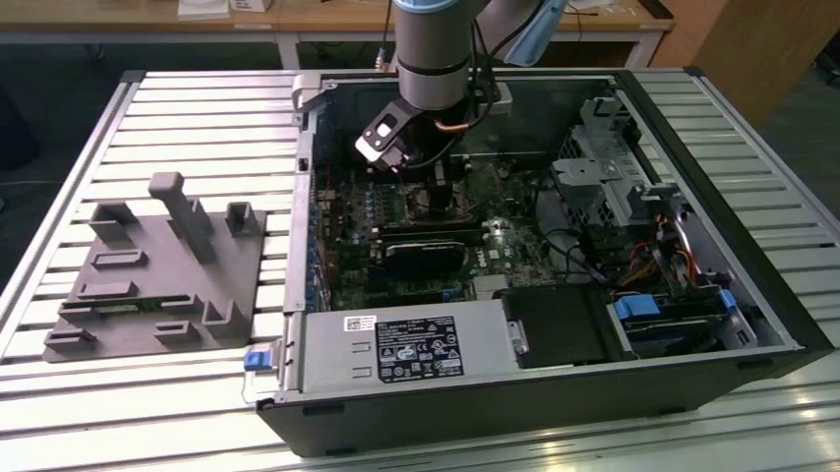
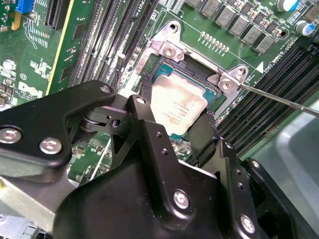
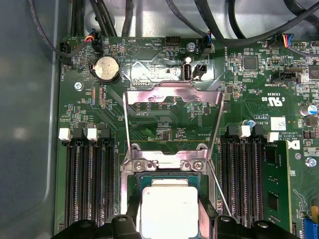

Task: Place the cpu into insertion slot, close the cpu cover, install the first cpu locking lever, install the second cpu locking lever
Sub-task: 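Place the cpu into insertion slot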

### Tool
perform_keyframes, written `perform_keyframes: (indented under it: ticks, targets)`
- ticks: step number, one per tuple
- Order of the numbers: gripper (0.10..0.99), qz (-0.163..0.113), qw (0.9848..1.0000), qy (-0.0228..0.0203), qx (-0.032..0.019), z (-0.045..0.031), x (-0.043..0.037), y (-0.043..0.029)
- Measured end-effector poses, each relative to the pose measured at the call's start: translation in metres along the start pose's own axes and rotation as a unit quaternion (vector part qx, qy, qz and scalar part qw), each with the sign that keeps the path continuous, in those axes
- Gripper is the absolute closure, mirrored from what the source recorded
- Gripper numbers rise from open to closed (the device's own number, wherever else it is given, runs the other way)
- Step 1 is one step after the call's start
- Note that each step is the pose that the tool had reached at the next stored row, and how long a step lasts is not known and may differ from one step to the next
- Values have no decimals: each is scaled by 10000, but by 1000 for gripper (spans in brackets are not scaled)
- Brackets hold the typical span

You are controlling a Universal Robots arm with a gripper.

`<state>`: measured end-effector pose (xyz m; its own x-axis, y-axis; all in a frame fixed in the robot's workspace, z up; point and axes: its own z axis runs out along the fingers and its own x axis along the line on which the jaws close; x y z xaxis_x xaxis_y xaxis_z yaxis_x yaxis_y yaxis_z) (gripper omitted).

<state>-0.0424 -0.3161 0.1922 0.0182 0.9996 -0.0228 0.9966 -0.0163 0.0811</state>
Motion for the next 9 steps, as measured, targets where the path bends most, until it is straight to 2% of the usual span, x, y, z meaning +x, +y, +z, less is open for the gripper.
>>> perform_keyframes:
  ticks: [7, 9]
  targets:
    - [549, 0, 10000, 0, 0, 2, 0, 0]
    - [549, 2, 10000, 25, 0, 2, 0, -1]
